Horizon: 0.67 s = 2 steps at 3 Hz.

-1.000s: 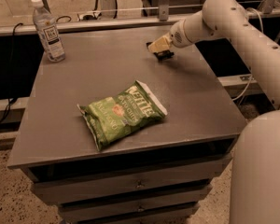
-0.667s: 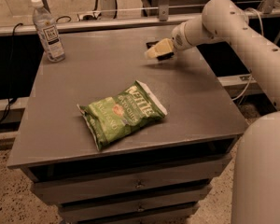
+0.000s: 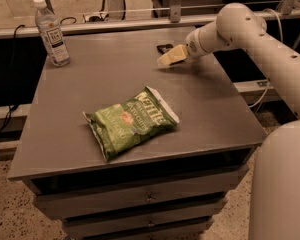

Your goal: Move rxbar chocolate near blue plastic bottle

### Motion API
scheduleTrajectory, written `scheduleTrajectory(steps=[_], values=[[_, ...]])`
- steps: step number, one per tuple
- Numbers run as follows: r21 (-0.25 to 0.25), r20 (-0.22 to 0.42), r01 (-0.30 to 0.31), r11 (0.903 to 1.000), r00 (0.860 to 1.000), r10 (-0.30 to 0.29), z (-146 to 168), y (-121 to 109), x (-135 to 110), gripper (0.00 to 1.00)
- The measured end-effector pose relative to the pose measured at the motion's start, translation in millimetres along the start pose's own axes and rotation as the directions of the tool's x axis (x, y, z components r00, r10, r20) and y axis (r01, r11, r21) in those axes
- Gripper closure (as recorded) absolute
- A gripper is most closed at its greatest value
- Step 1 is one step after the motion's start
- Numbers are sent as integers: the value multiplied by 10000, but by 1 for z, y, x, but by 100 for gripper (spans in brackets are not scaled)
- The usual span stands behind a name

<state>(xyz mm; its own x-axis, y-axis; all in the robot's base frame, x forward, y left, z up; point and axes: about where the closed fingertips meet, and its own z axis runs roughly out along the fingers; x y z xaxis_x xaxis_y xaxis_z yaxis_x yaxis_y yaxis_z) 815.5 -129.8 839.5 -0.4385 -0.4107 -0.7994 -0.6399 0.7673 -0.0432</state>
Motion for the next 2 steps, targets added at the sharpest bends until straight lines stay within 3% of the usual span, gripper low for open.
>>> scheduleTrajectory(steps=[2], values=[[96, -42, -128, 9999, 9999, 128, -2, -2, 10, 41]])
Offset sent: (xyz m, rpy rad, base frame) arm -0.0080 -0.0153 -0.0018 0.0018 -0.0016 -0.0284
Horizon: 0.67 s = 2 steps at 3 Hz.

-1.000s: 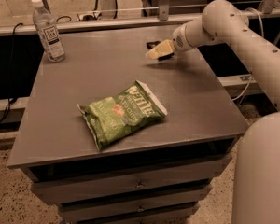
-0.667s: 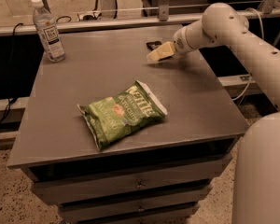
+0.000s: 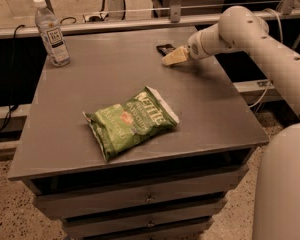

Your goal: Move rxbar chocolate near blue plastic bottle

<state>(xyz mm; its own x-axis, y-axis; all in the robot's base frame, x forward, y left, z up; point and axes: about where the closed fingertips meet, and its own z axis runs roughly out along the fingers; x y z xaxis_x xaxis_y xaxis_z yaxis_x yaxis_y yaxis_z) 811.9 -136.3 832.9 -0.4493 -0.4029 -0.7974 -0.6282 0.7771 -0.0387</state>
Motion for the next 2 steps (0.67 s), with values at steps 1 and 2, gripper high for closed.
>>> scheduleTrajectory(steps=[1, 2], values=[[-23, 65, 32, 10000, 10000, -31, -4, 2, -1, 64], [-155, 265, 194, 9997, 9995, -190, -10, 8, -10, 87]])
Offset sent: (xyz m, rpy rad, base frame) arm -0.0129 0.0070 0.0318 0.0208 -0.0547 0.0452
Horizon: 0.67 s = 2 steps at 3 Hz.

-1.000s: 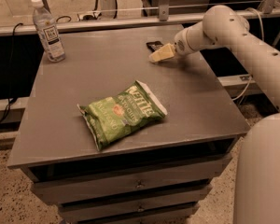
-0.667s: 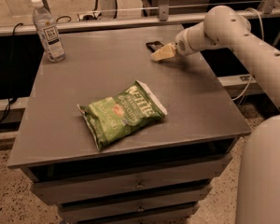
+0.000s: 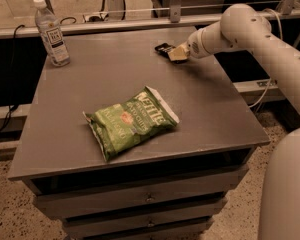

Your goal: Move rxbar chocolate near blue plastic bottle

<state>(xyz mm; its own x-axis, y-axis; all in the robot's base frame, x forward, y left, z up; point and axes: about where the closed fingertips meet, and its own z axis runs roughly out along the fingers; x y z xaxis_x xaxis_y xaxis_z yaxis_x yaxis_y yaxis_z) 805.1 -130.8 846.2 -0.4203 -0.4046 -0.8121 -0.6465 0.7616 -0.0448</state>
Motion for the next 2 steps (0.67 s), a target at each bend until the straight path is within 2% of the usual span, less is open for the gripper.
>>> scheduleTrajectory(steps=[1, 2], values=[[-280, 356, 418, 9987, 9985, -408, -8, 14, -19, 100], [-801, 775, 845, 9932, 9939, -783, -11, 32, -40, 100]])
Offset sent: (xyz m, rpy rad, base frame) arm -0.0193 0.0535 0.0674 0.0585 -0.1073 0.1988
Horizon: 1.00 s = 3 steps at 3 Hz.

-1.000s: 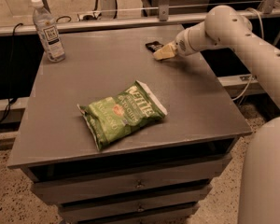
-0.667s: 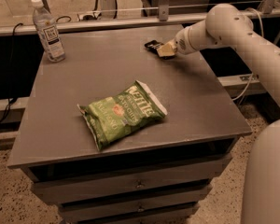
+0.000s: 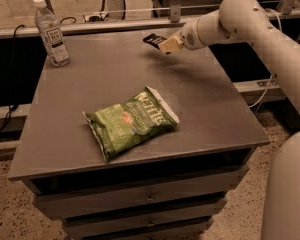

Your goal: Move rxbar chocolate near blue plastic bottle

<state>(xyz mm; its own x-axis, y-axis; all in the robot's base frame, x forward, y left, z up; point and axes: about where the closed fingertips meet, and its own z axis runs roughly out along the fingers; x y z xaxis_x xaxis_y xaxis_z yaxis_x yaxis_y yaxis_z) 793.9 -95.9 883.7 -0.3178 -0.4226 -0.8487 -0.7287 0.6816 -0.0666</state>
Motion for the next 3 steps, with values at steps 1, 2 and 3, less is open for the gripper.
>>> scheduleTrajectory(steps=[1, 2, 3], values=[[-1175, 108, 333, 9925, 9994, -322, 20, 36, -11, 100], [-2108, -102, 523, 9761, 9984, -557, 51, 67, -8, 100], [-2497, 25, 820, 9649, 9965, -840, 73, 84, -20, 100]])
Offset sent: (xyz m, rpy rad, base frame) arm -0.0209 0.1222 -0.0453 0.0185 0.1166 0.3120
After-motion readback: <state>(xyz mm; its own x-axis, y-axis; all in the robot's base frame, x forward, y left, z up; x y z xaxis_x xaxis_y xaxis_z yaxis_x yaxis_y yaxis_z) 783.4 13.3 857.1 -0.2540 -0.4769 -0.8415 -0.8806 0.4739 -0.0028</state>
